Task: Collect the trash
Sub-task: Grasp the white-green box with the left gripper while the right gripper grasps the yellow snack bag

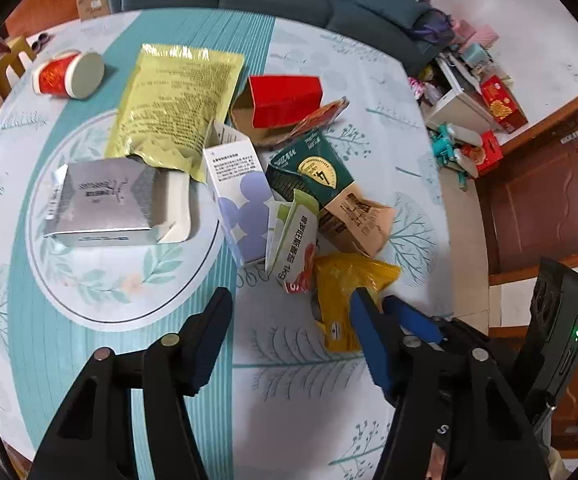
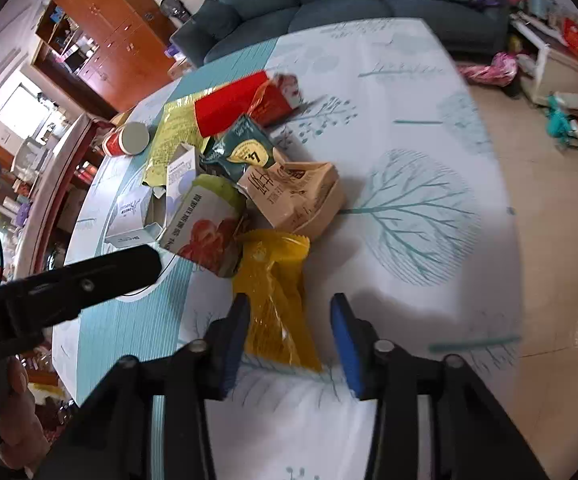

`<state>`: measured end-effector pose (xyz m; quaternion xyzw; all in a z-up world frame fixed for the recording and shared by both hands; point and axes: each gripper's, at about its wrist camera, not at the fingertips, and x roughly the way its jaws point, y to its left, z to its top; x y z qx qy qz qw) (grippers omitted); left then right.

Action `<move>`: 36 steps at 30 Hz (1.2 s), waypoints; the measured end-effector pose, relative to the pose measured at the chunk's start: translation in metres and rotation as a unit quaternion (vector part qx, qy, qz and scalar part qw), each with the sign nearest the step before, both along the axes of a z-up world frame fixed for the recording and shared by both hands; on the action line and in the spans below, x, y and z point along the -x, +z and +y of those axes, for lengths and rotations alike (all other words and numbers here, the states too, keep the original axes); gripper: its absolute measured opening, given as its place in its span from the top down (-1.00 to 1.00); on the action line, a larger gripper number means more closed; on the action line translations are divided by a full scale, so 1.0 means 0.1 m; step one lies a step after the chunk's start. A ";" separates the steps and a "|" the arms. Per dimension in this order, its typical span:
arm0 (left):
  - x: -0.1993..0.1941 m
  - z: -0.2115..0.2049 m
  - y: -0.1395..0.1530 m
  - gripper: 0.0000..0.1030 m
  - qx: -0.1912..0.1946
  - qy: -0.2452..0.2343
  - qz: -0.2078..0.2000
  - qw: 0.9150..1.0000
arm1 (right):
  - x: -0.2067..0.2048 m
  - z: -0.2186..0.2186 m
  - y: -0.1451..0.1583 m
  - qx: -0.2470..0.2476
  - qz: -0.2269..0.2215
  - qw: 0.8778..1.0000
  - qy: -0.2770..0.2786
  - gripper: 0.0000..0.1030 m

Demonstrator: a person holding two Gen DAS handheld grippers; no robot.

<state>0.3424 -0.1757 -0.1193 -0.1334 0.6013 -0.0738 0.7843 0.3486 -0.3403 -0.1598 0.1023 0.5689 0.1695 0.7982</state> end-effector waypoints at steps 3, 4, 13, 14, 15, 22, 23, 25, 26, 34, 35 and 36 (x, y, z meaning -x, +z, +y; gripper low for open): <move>-0.08 -0.05 -0.12 -0.11 0.002 0.011 0.015 1.000 | -0.06 0.02 -0.10 -0.014 0.011 1.000 0.018 0.72; -0.10 -0.05 -0.15 -0.09 0.004 0.015 0.019 1.000 | -0.07 0.02 -0.11 -0.017 0.013 1.000 0.022 0.74; -0.29 -0.12 -0.37 0.10 0.025 0.056 0.043 0.997 | -0.06 -0.13 -0.11 -0.039 0.011 0.999 0.025 0.81; -0.31 -0.12 -0.40 0.25 0.027 0.062 0.046 0.997 | -0.06 -0.13 -0.11 -0.041 0.011 0.999 0.024 0.81; -0.33 -0.13 -0.43 0.36 0.030 0.069 0.050 0.996 | -0.06 -0.14 -0.11 -0.043 0.011 0.999 0.022 0.82; -0.29 -0.17 -0.35 0.89 0.022 0.065 0.022 0.997 | -0.02 -0.16 -0.06 -0.056 0.005 0.998 0.020 0.85; -0.28 -0.17 -0.33 0.90 0.017 0.060 0.019 0.998 | 0.01 -0.18 -0.05 -0.058 0.003 0.998 0.021 0.85; -0.24 -0.15 -0.28 0.90 0.009 0.047 0.014 0.999 | 0.05 -0.15 -0.01 -0.061 -0.001 0.998 0.022 0.86; -0.20 -0.15 -0.25 0.91 0.007 0.039 0.011 0.999 | 0.07 -0.15 0.00 -0.062 -0.003 0.998 0.021 0.86; 0.32 0.12 0.12 0.91 -0.007 -0.008 -0.023 1.000 | 0.40 -0.08 0.17 -0.066 -0.012 0.998 -0.002 0.86; 0.42 0.17 0.18 0.91 -0.009 -0.016 -0.030 0.999 | 0.46 -0.06 0.20 -0.065 -0.015 0.998 -0.005 0.86; 0.53 0.23 0.24 0.91 -0.012 -0.027 -0.038 0.999 | 0.53 -0.04 0.23 -0.064 -0.017 0.998 -0.008 0.86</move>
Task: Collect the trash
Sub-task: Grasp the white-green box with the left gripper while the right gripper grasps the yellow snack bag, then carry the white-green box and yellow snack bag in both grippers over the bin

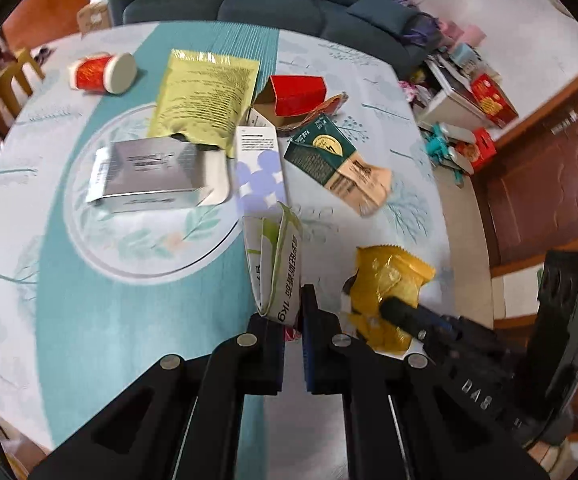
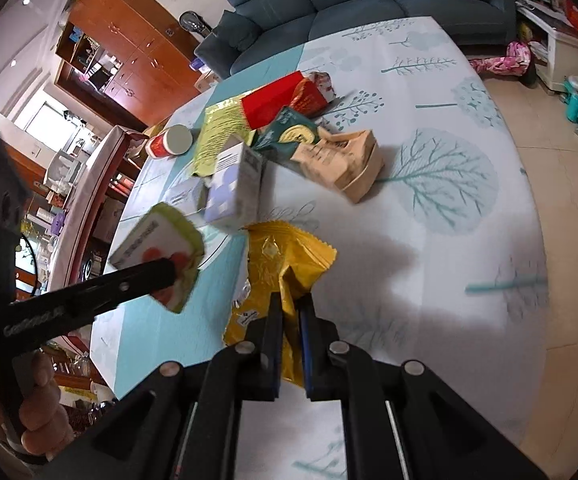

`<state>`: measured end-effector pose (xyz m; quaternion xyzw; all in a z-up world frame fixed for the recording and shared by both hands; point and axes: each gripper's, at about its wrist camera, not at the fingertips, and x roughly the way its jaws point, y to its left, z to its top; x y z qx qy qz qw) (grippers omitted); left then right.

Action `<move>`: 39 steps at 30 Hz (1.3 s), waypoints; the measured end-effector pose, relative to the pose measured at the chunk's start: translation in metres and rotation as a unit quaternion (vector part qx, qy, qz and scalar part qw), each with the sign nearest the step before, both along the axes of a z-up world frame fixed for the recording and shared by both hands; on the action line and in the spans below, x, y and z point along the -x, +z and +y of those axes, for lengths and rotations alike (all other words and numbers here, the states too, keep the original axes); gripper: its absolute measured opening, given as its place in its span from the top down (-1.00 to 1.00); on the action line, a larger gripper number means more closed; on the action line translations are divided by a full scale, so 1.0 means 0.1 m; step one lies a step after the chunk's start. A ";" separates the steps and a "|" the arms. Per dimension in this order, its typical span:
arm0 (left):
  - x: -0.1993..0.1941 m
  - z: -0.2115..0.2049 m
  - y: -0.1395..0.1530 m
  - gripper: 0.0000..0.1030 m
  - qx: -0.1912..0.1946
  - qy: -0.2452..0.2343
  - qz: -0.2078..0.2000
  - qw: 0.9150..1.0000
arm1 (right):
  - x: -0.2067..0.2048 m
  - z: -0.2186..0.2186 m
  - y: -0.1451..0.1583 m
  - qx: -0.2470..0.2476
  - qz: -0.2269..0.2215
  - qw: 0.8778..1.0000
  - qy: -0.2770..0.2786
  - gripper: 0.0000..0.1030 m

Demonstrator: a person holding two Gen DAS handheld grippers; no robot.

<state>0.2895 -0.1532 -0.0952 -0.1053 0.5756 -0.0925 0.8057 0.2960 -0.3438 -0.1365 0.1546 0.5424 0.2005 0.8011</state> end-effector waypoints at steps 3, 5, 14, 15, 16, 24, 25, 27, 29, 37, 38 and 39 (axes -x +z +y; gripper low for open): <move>0.29 0.13 0.16 0.91 -0.006 -0.029 -0.019 0.999 | 0.26 0.10 0.15 0.005 -0.017 1.000 -0.017 0.87; 0.52 0.24 0.28 0.91 -0.010 -0.056 -0.033 0.998 | 0.48 0.17 0.29 0.008 -0.033 0.999 -0.035 0.86; 1.52 0.79 0.78 0.91 -0.021 -0.145 -0.111 0.983 | 1.58 0.66 0.80 0.014 -0.076 0.991 -0.112 0.87; 1.64 0.86 0.83 0.91 -0.019 -0.152 -0.119 0.981 | 1.69 0.74 0.84 0.018 -0.082 0.990 -0.113 0.87; 1.77 0.94 0.88 0.91 -0.017 -0.161 -0.127 0.979 | 1.82 0.83 0.89 0.025 -0.088 0.989 -0.114 0.87; 2.51 1.38 1.07 0.91 -0.009 -0.208 -0.156 0.965 | 2.74 1.46 1.14 0.040 -0.122 0.981 -0.145 0.87; 2.58 1.43 1.08 0.91 -0.010 -0.213 -0.156 0.965 | 2.81 1.50 1.15 0.039 -0.123 0.981 -0.146 0.86; 2.73 1.49 1.06 0.91 -0.012 -0.222 -0.149 0.964 | 3.01 1.63 1.16 0.041 -0.122 0.981 -0.148 0.86; 2.85 1.52 1.04 0.91 -0.016 -0.229 -0.140 0.963 | 3.18 1.72 1.16 0.045 -0.118 0.981 -0.148 0.86; 3.24 1.48 0.98 0.91 -0.034 -0.247 -0.130 0.960 | 3.60 1.89 1.11 0.069 -0.092 0.984 -0.136 0.86; 3.29 1.47 0.95 0.91 -0.034 -0.246 -0.126 0.960 | 3.62 1.88 1.10 0.067 -0.088 0.985 -0.135 0.86; 3.30 1.43 0.94 0.91 -0.036 -0.246 -0.124 0.961 | 3.64 1.87 1.08 0.065 -0.084 0.985 -0.134 0.86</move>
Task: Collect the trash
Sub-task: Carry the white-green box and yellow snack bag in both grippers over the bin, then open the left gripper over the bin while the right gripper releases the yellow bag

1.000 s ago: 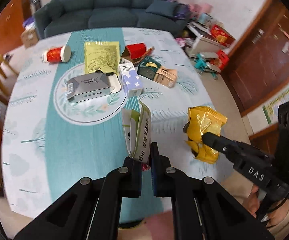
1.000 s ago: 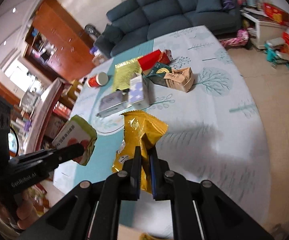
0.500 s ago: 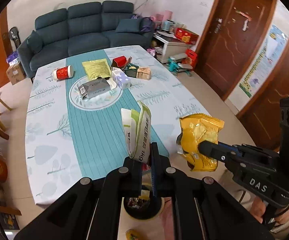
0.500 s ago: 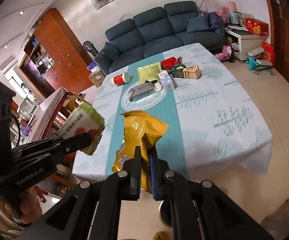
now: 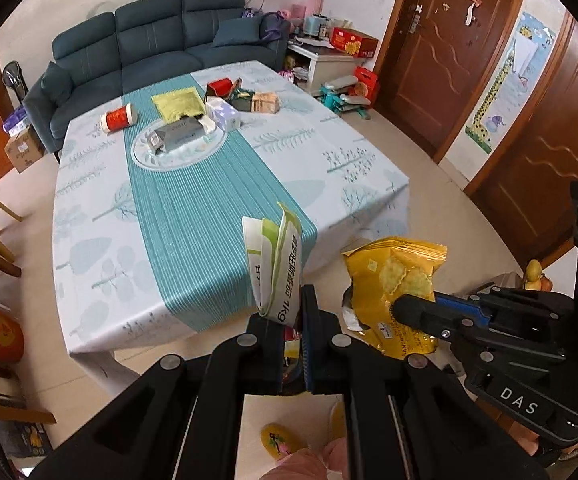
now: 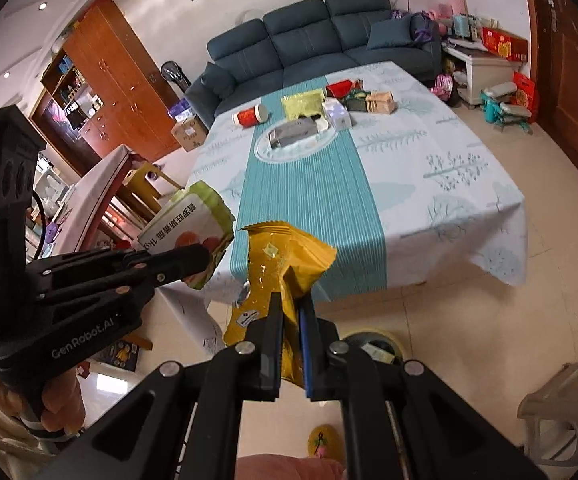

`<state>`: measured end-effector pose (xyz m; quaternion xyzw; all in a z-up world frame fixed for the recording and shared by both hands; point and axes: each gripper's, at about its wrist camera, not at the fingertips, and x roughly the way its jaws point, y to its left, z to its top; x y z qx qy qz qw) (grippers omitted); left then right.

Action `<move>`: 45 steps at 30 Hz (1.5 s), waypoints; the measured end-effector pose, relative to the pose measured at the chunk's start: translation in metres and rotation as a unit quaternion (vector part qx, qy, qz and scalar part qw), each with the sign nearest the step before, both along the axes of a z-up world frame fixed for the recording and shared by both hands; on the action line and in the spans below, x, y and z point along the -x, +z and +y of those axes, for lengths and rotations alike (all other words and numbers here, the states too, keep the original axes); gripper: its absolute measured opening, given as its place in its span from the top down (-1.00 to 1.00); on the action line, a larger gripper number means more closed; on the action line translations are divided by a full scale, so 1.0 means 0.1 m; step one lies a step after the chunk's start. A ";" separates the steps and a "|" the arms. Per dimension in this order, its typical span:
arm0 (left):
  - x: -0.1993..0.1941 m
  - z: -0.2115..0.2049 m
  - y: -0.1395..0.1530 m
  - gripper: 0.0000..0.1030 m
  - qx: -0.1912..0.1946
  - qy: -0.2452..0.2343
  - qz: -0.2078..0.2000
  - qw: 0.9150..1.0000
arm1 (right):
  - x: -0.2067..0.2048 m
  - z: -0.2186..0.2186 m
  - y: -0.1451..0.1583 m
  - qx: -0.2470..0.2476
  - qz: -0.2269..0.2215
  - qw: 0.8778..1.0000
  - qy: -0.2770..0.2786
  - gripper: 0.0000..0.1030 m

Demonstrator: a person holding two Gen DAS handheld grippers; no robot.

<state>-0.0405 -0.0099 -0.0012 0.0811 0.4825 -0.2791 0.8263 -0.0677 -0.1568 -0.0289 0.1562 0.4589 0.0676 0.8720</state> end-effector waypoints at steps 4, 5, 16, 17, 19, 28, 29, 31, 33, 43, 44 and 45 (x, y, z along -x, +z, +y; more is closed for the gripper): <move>0.09 -0.12 -0.20 0.90 -0.021 0.011 0.012 1.000 | 0.10 -0.08 -0.20 -0.008 0.019 1.000 0.009 0.86; 0.12 -0.15 -0.29 0.91 -0.022 0.017 0.023 0.999 | 0.11 -0.10 -0.27 -0.011 0.027 1.000 0.009 0.86; 0.17 -0.38 -1.67 0.90 -0.054 0.069 0.108 0.990 | 0.15 -0.39 -1.64 -0.038 0.105 0.994 0.006 0.86; 0.17 -0.39 -1.82 0.90 -0.056 0.072 0.116 0.989 | 0.15 -0.41 -1.78 -0.041 0.112 0.993 0.005 0.86; 0.15 -0.39 -2.12 0.90 -0.058 0.082 0.127 0.987 | 0.14 -0.46 -2.08 -0.049 0.126 0.991 0.005 0.86; 0.10 -0.38 -3.29 0.90 -0.063 0.104 0.167 0.978 | 0.00 -0.57 -3.16 -0.037 0.178 0.983 0.023 0.86; 0.09 -0.37 -3.39 0.89 -0.063 0.105 0.171 0.978 | -0.02 -0.57 -3.30 -0.034 0.185 0.982 0.025 0.86; 0.07 -0.37 -3.60 0.89 -0.065 0.104 0.178 0.976 | -0.08 -0.55 -3.54 -0.029 0.196 0.980 0.029 0.86; 0.07 -0.39 -3.83 0.89 -0.071 0.102 0.186 0.975 | -0.12 -0.52 -3.74 -0.026 0.204 0.978 0.031 0.86; -0.02 -0.34 -4.54 0.75 -0.078 0.110 0.210 0.968 | -0.32 -0.38 -4.51 -0.025 0.238 0.970 0.031 0.81; -0.03 -0.32 -4.60 0.62 -0.079 0.114 0.214 0.967 | -0.33 -0.37 -4.57 -0.025 0.242 0.970 0.032 0.80; -0.04 -0.30 -4.62 0.47 -0.078 0.117 0.215 0.966 | -0.35 -0.35 -4.61 -0.026 0.245 0.969 0.032 0.80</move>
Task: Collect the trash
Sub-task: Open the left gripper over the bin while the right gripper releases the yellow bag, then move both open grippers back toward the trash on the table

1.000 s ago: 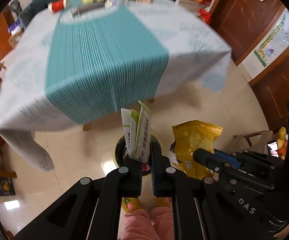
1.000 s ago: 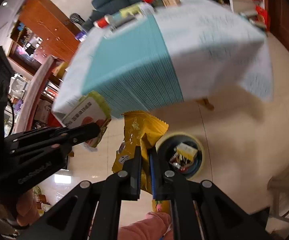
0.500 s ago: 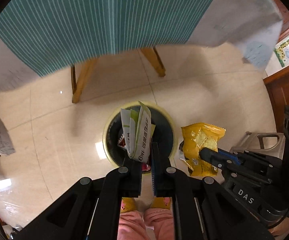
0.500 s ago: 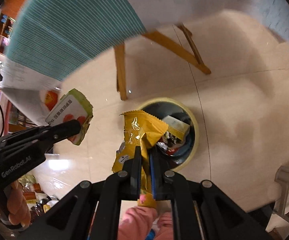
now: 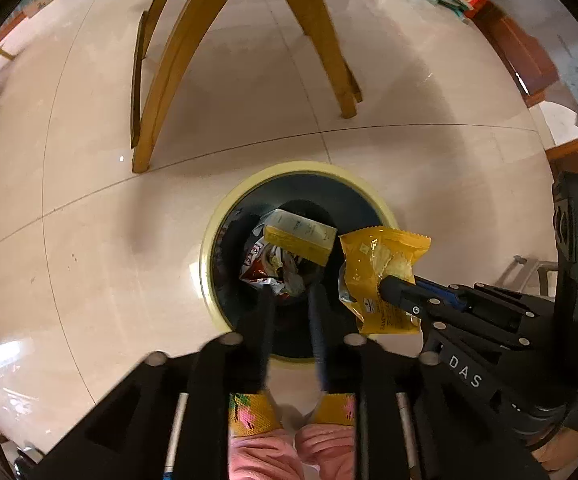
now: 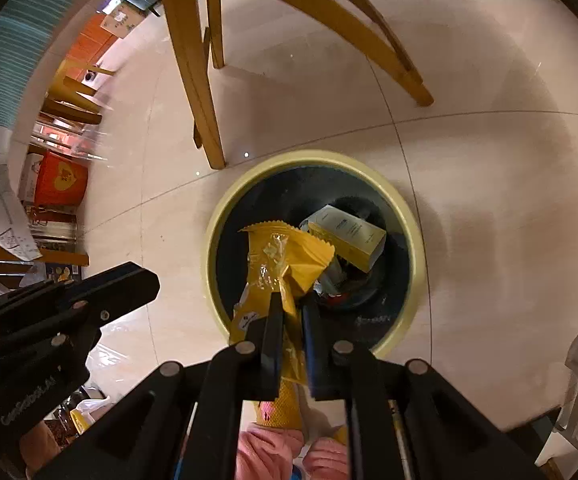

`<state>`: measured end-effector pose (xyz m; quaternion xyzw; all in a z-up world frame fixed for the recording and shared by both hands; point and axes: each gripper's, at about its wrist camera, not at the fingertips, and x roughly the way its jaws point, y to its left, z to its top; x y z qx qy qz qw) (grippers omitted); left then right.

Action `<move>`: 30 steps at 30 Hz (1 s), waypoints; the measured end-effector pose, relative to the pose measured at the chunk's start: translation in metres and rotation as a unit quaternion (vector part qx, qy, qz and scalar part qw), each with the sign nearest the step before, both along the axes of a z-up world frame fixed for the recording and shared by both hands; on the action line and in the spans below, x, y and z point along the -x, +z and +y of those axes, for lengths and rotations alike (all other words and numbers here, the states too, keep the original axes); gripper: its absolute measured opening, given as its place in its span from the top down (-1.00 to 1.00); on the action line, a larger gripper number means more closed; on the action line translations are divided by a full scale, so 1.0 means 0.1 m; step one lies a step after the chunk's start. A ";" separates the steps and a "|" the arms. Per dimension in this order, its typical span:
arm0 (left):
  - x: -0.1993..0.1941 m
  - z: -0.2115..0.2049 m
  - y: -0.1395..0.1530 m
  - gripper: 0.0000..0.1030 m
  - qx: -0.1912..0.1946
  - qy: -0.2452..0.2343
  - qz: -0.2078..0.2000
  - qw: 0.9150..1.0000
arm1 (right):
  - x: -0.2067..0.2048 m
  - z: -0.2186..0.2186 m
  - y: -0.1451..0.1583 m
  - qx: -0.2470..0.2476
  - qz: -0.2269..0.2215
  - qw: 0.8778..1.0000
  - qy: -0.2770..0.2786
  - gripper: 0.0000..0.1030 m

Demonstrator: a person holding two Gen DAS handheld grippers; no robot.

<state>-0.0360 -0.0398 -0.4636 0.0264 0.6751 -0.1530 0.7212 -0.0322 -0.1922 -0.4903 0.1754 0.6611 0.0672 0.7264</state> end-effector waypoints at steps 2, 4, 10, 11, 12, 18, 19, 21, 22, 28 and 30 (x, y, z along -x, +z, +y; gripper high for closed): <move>-0.02 0.04 -0.05 0.16 0.001 0.009 0.001 1.000 | -0.02 0.02 -0.08 0.003 0.006 1.000 0.001 0.79; -0.05 0.08 -0.08 -0.17 -0.005 0.014 -0.001 1.000 | -0.02 0.01 -0.16 0.006 0.013 1.000 -0.001 0.75; -0.08 0.19 -0.07 -0.50 -0.020 0.025 -0.010 0.999 | 0.02 0.01 -0.17 0.018 0.006 1.000 -0.006 0.08; -0.08 0.19 -0.04 -0.50 -0.021 0.025 -0.016 0.999 | 0.03 0.01 -0.16 0.019 0.003 1.000 -0.006 0.06; -0.08 0.20 -0.03 -0.51 -0.022 0.024 -0.021 0.999 | 0.04 0.01 -0.14 0.019 -0.002 1.000 -0.007 0.02; -0.04 0.21 0.29 -0.55 -0.025 0.016 -0.059 0.998 | 0.05 0.05 0.10 0.026 -0.039 0.999 -0.004 -0.34; -0.03 0.21 0.35 -0.55 -0.025 0.016 -0.062 0.998 | 0.06 0.05 0.13 0.022 -0.036 0.999 -0.006 -0.34; -0.01 0.23 0.49 -0.55 -0.024 0.018 -0.068 0.997 | 0.05 0.03 0.22 0.013 -0.029 0.999 -0.012 -0.34; 0.00 0.25 0.57 -0.55 -0.023 0.020 -0.071 0.997 | 0.06 0.04 0.29 0.012 -0.028 0.999 -0.013 -0.34; 0.09 0.39 1.11 -0.55 -0.015 0.036 -0.083 0.996 | 0.15 0.07 0.82 0.013 -0.042 0.999 -0.002 -0.34; 0.13 0.42 1.32 -0.55 -0.013 0.037 -0.089 0.995 | 0.19 0.08 1.02 0.013 -0.048 0.999 0.002 -0.34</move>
